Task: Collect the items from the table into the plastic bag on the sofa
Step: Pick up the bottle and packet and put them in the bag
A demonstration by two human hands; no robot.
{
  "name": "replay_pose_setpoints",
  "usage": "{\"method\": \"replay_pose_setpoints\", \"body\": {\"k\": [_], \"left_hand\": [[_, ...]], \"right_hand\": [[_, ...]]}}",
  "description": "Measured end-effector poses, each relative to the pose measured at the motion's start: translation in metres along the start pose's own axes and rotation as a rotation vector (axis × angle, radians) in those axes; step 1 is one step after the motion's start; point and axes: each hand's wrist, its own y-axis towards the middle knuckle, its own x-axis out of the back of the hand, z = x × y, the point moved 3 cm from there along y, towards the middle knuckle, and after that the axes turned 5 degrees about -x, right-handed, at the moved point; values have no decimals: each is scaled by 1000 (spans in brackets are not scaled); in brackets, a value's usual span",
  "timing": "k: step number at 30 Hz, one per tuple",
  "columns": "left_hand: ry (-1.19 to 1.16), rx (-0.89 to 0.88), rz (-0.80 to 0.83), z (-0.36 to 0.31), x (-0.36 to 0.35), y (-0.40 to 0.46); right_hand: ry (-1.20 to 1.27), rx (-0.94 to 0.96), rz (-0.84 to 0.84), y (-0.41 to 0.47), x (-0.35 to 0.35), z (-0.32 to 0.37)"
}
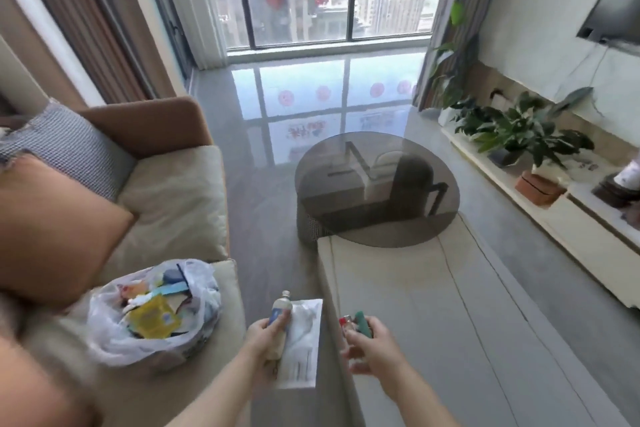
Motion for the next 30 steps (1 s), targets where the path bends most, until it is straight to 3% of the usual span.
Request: {"method": "replay_pose_setpoints", "body": {"k": [3, 14, 21, 30], "left_hand": [[-86, -53, -110, -20, 56, 5], [-329, 18, -241, -19, 225, 17], [-508, 114, -410, 1, 259, 23], [-527, 174, -600, -5, 280, 75]], "right_hand": [[-29, -29, 83, 11, -56, 19], [-213, -85, 213, 52, -224, 52], [-417, -146, 252, 88, -284, 55], [-689, -192, 356, 170, -343, 79]]}}
